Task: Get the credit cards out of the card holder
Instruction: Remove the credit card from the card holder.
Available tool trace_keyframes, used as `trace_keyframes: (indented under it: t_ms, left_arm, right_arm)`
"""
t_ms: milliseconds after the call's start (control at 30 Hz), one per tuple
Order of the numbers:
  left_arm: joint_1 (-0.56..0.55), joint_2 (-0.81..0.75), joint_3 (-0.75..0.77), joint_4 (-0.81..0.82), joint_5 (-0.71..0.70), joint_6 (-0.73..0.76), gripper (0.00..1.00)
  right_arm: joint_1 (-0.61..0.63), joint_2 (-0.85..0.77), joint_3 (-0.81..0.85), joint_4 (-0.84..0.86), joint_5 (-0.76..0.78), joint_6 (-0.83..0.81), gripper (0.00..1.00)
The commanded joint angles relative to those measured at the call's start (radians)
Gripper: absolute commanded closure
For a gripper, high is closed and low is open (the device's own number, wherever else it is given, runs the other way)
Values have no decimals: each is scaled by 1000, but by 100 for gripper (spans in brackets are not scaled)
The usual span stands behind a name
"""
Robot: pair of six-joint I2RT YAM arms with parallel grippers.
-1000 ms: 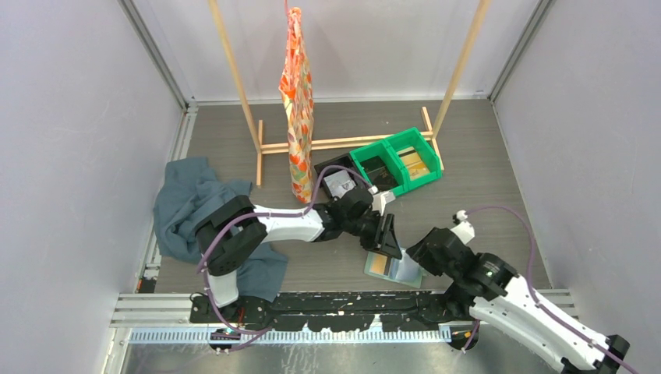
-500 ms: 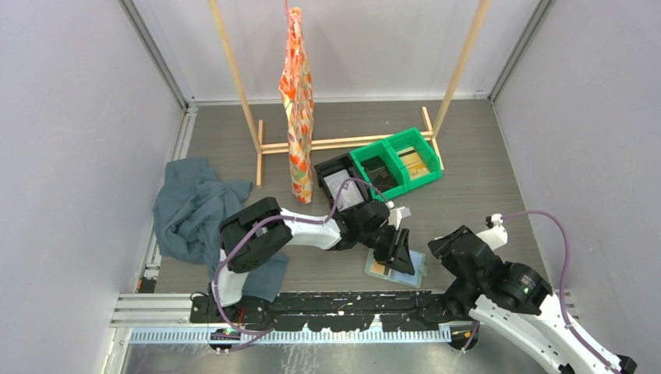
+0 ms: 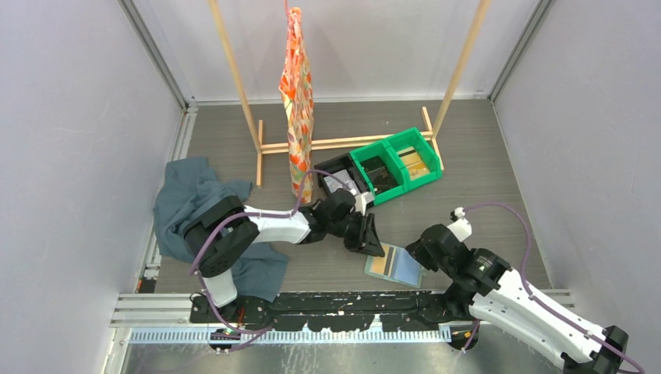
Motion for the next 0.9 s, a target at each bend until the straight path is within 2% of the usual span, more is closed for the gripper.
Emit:
trace_keyframes:
  t_ms: [0, 67, 167, 433, 700, 867]
  left_arm:
    - [27, -13, -38, -43, -47, 3, 74]
    - [33, 10, -31, -70, -55, 17, 87]
    - [33, 40, -33, -68, -48, 24, 95]
    - [33, 96, -32, -82, -47, 31, 95]
    - [33, 142, -11, -147, -74, 52, 96]
    - [33, 145, -10, -156, -79, 55, 96]
  right_arm:
    - [-2, 44, -78, 258, -81, 4, 80]
    - [-2, 63, -118, 308, -99, 4, 80]
    - [-2, 52, -197, 416, -146, 20, 80]
    - [-2, -42, -327, 461, -182, 91, 76]
    - [-2, -79, -365, 470, -193, 117, 76]
    - [-2, -82, -368, 482, -204, 108, 82]
